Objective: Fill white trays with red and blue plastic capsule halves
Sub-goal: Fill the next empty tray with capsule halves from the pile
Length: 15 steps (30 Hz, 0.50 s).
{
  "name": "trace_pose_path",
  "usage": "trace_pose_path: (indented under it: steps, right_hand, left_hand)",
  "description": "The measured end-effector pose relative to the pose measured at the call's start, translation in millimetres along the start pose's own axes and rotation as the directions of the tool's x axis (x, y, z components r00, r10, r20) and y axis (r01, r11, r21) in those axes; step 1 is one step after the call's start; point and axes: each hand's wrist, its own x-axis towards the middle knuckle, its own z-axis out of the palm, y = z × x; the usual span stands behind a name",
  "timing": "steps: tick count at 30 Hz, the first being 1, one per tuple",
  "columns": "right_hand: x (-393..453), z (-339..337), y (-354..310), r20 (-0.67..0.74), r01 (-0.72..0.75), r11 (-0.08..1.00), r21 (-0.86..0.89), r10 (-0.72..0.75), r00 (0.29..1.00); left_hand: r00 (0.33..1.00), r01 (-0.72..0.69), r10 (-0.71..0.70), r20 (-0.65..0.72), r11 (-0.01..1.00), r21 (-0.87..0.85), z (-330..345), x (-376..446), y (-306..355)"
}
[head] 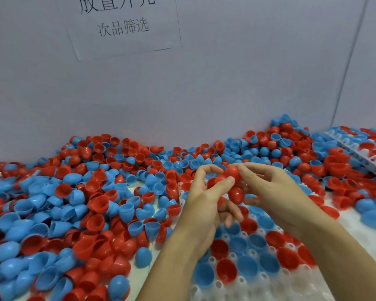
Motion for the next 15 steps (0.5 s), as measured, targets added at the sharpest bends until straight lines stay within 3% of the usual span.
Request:
trace_pose_path:
  steps: [6,10,15]
  right_hand:
    - [-3.5,0.2,-4.5,-0.064,0.040,0.987,0.157,-0.030,0.997]
    - [-3.8,4.3,-4.2,-0.181,0.093,0.975,0.201,-0.056,0.982]
    - [-2.2,9.1,-2.4,-0.218,0.087,0.943,0.322,-0.016,0.976]
  left_hand:
    - [0.997,-0.003,0.000,-0.072,0.999,-0.036,4.8,1.6,-2.4]
    - [0.992,-0.045,0.041,-0.122,0.999,-0.024,7.8,4.1,-4.3]
    - [0.974,-0.092,0.082,-0.211,0.995,-0.040,6.8,6.7,-5.7]
